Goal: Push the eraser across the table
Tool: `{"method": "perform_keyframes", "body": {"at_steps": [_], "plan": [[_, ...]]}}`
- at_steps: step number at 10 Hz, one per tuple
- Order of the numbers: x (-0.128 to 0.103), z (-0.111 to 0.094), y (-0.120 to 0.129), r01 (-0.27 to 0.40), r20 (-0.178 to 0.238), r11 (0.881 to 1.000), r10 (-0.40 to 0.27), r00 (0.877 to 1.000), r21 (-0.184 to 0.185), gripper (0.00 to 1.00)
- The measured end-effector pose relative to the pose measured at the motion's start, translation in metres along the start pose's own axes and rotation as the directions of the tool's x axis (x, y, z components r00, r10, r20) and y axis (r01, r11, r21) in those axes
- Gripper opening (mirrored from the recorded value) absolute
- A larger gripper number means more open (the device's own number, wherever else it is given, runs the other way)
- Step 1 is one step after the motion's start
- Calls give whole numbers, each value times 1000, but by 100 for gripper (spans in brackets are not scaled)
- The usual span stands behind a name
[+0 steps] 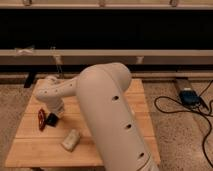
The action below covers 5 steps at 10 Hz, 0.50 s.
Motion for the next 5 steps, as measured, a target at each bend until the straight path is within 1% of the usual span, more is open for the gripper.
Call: {"method": "perform_keyframes", "body": {"at_steps": [3,5], "plan": [[1,-8,-1,22,-7,998,-22,1000,53,0],[-5,-17,4,39,-9,997,-39,999,68,0]]}}
